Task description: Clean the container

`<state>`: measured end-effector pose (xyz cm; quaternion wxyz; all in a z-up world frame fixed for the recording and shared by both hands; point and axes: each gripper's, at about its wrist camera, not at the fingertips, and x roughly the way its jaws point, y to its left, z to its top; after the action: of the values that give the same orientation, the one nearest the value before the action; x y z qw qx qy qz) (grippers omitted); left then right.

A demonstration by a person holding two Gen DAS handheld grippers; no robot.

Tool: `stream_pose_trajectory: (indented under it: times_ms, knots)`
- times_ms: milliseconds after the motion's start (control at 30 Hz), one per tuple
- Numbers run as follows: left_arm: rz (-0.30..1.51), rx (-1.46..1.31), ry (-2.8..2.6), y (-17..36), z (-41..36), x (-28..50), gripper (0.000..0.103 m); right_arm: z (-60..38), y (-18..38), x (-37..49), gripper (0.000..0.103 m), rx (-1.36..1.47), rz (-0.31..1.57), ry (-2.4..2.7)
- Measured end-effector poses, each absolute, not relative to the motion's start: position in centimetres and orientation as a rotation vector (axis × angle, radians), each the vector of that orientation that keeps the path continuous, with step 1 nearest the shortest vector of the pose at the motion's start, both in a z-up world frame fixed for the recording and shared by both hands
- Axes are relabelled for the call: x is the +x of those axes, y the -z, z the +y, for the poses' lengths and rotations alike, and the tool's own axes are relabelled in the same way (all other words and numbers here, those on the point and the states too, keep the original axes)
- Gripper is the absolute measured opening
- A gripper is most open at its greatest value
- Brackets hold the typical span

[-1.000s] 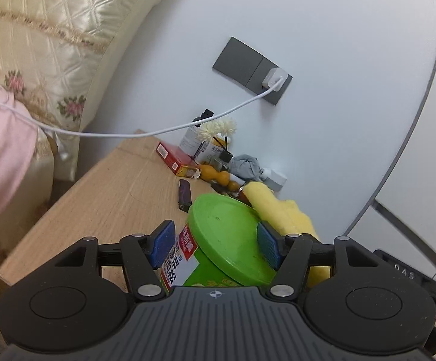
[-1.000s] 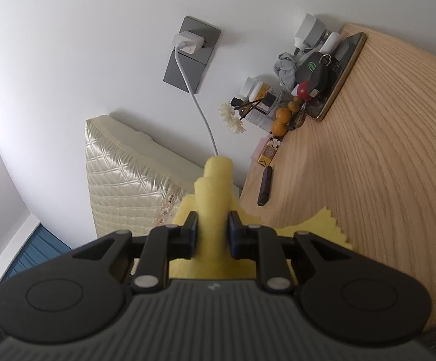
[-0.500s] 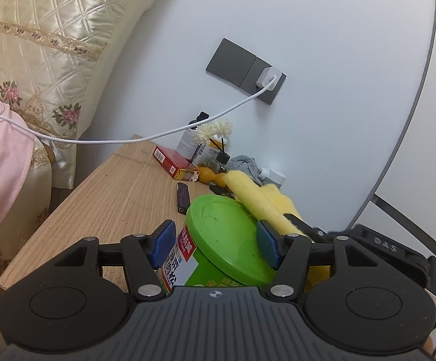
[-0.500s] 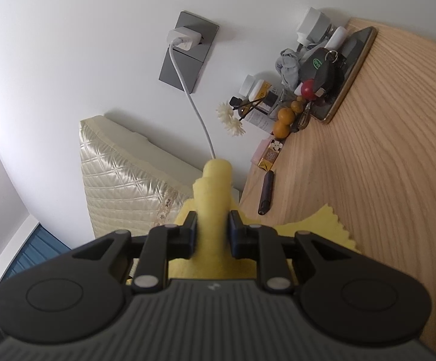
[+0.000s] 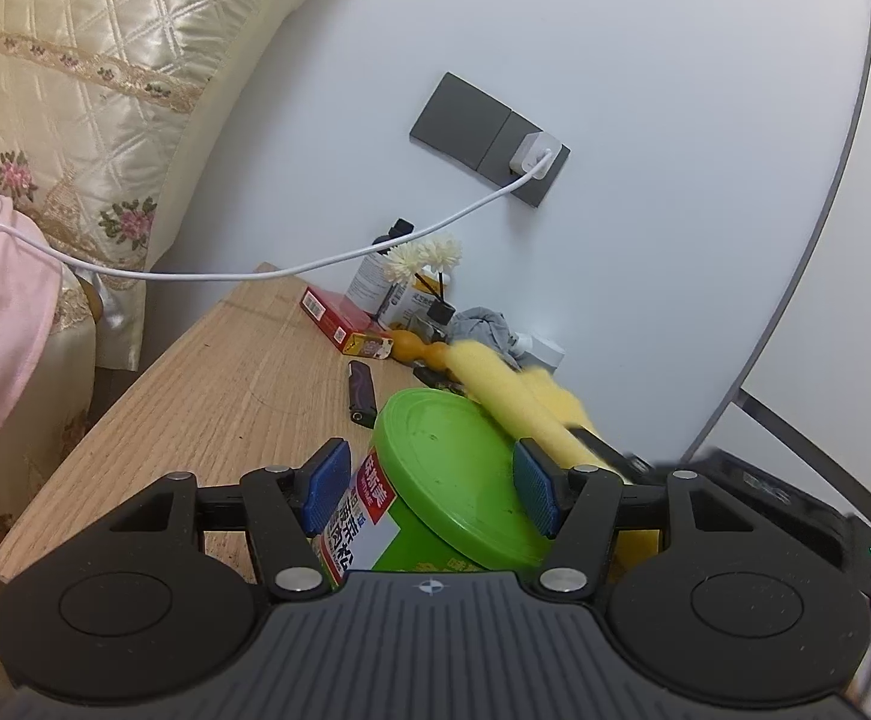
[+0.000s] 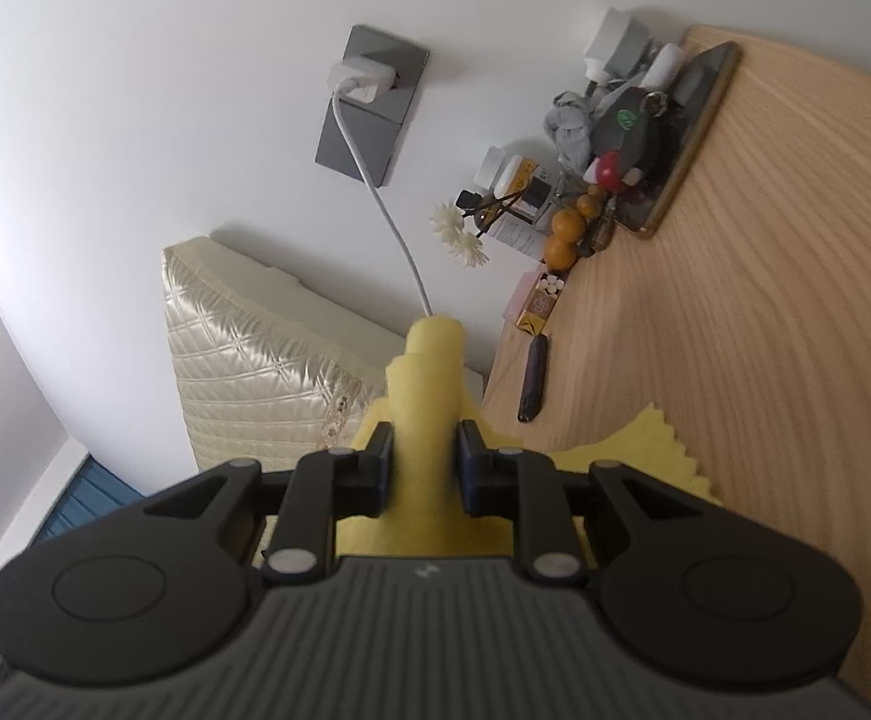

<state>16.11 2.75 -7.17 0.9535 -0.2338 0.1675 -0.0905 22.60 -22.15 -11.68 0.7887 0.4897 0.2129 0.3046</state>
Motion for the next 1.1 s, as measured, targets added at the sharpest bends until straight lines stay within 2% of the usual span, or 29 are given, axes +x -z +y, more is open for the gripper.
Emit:
stream_pose_trajectory:
  times_ms: [133, 300, 767, 1100]
  knots:
    - [0.342, -0.48, 0.189, 7.1, 2.9, 16.2, 0.065, -22.1, 11.7, 22.8, 0.022, 1.054, 0.46, -0.659]
    - [0.383, -0.499, 0.14, 6.7, 2.8, 15.5, 0.072, -22.0, 11.7, 23.0, 0.022, 1.052, 0.461, -0.662]
    - [0.387, -0.553, 0.122, 6.4, 3.1, 15.1, 0.059, -22.9, 11.7, 20.1, 0.023, 1.061, 0.46, -0.657]
    - [0.369, -0.516, 0.14, 6.4, 2.9, 15.3, 0.059, -22.8, 12.0, 20.3, 0.023, 1.1, 0.458, -0.659]
